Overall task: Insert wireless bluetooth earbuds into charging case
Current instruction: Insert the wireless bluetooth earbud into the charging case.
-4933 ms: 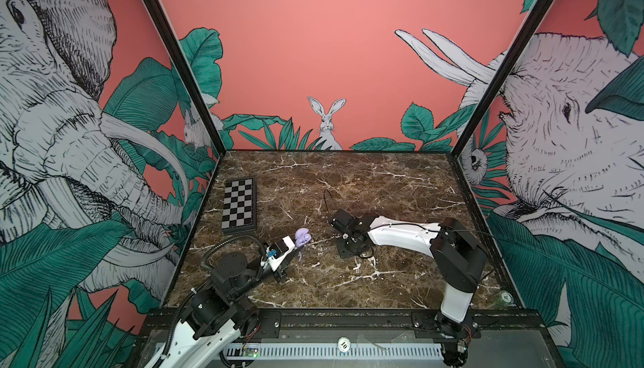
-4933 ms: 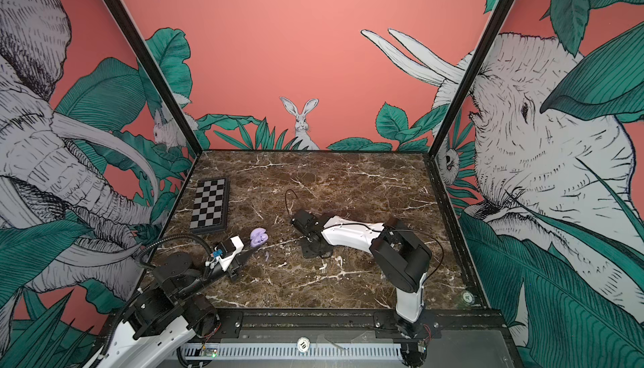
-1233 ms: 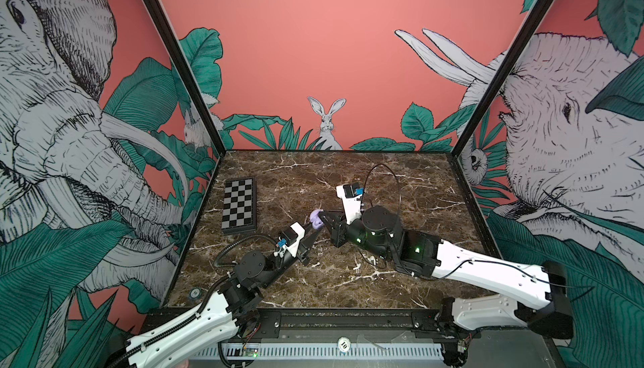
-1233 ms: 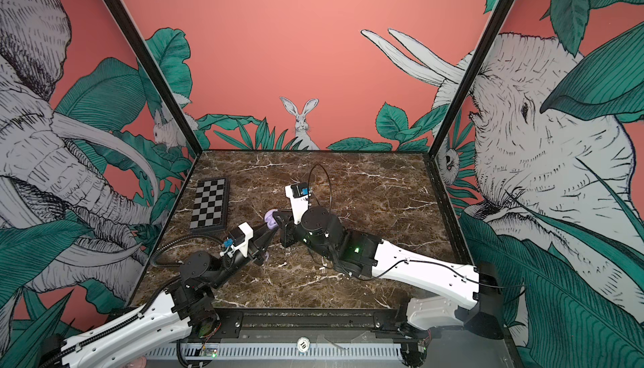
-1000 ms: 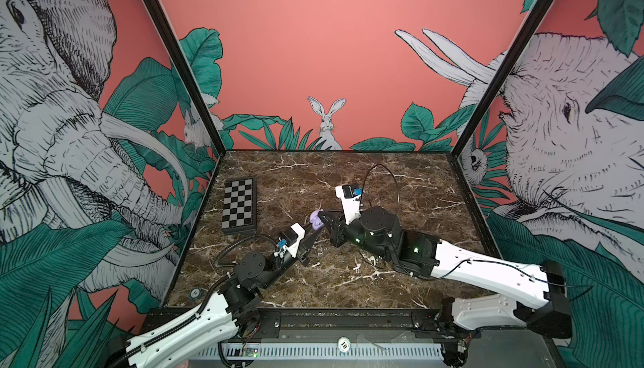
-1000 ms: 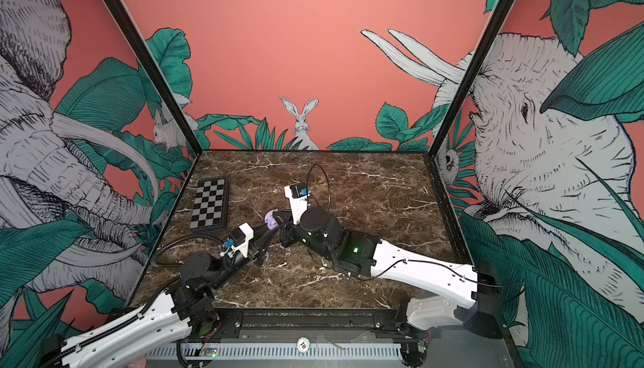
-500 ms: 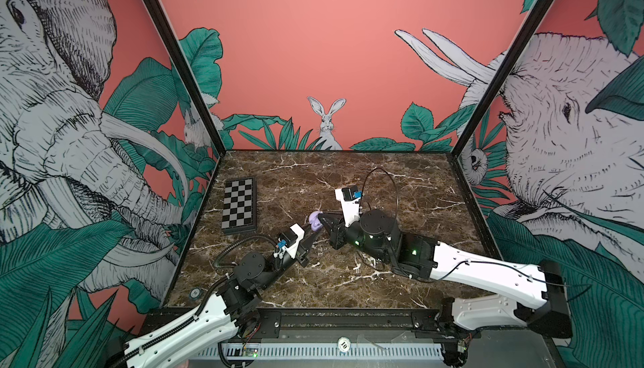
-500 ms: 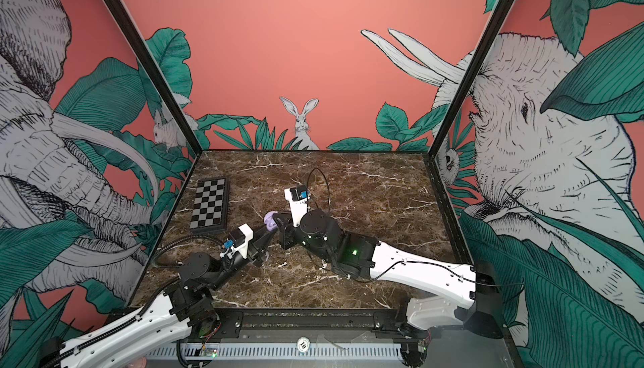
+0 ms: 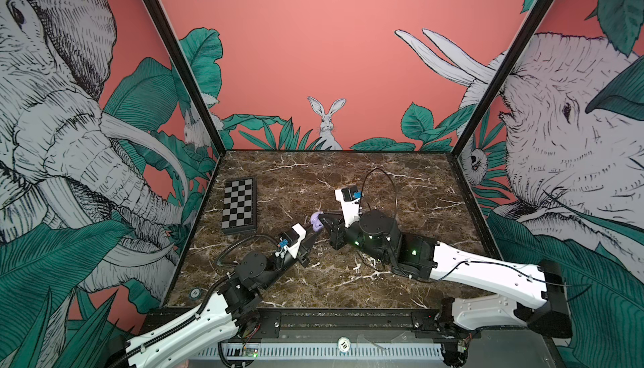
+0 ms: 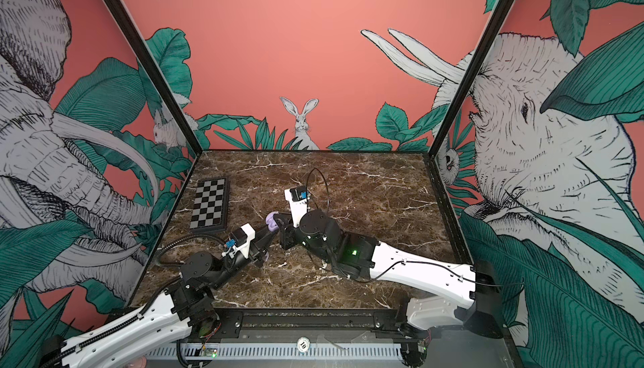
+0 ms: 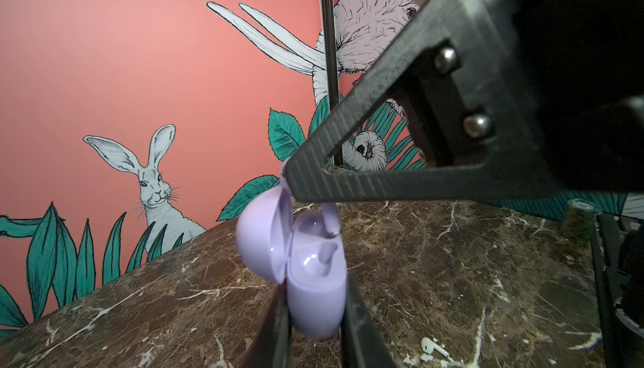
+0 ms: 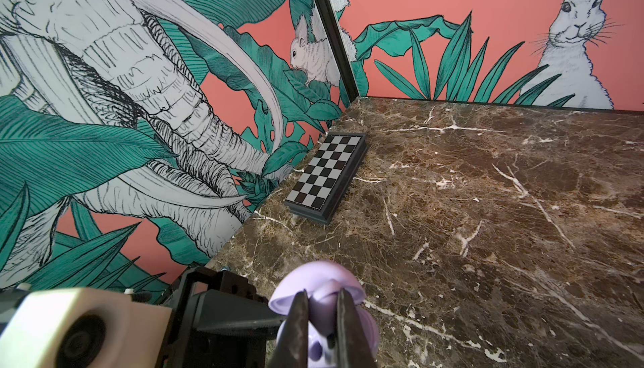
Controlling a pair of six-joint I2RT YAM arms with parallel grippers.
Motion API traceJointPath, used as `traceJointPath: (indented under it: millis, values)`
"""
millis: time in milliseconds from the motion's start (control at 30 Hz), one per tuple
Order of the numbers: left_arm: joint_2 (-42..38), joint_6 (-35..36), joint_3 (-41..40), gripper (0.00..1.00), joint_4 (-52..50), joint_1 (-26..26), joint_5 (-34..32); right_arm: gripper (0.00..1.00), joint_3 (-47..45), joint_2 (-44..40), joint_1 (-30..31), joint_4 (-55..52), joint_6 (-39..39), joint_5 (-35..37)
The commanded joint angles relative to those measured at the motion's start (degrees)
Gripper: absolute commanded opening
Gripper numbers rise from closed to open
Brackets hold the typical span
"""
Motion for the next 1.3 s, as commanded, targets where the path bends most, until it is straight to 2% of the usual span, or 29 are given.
traceJointPath:
  millis: [0,200,633,867,1267]
  values:
    - [-0.94,0.37,0.51,0.0,1.91,-0.24,1.2,0.0,0.44,0.4,0.49,-0.33,-1.14,0.88]
    - [-2.75,-0.6,0.4,0.0,2.33,-0.23,-1.26,0.0,-0.78,-0.22,0.53,-0.11,-1.07,-0.06]
    - [-0.74,-2.99,0.53,0.0,4.39,-0.24,0.81,0.0,-1.24,-0.38,0.77,1.24,-1.25,-0.2]
    - [-2.81,-3.43,0.57,0.0,4.77,-0.23,-1.41,0.0,-2.94,0.19,0.95,1.86,-0.49,-0.28]
    - [-4.29,-3.57,1.27,0.0,3.75,-0.23,-1.62,0.0,-3.75,0.71,1.15,2.3,-0.44,-1.53]
